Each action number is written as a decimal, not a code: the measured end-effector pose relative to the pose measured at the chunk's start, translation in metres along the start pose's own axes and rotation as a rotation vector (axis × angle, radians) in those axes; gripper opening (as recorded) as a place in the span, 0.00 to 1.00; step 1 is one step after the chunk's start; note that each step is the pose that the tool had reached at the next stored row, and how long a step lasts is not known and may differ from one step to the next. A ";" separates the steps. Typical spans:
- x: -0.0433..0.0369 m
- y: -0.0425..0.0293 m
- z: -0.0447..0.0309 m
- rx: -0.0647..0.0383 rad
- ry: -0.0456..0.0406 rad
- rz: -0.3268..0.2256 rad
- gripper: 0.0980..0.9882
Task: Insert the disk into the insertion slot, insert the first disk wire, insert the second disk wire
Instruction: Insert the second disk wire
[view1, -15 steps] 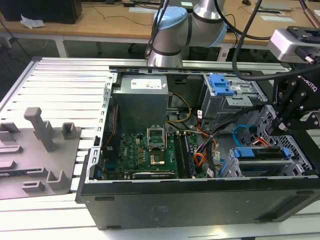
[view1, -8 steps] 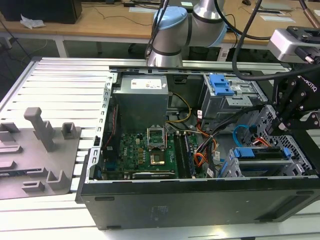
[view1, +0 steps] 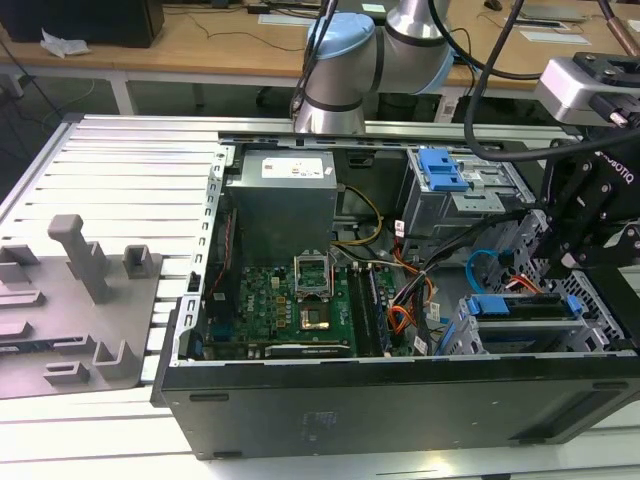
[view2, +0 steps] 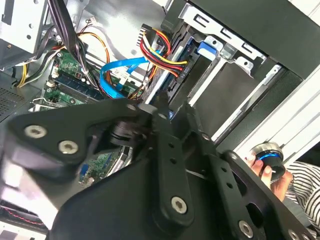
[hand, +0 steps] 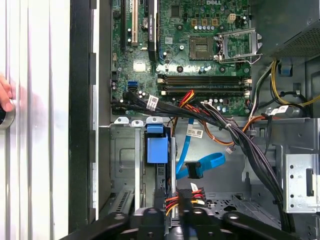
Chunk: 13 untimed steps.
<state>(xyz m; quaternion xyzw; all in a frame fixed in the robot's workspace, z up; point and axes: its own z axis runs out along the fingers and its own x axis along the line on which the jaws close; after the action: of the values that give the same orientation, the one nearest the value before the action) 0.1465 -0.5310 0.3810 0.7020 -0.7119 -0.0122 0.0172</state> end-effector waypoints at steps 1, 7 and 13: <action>0.0000 0.0000 0.0000 0.000 0.0000 0.000 0.22; -0.0084 0.0002 0.0000 0.000 0.0001 0.000 0.30; -0.0297 0.0004 -0.0001 0.000 0.0015 -0.022 0.30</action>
<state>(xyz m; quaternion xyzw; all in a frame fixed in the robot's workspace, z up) 0.1465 -0.5013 0.3809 0.7098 -0.7041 -0.0118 0.0175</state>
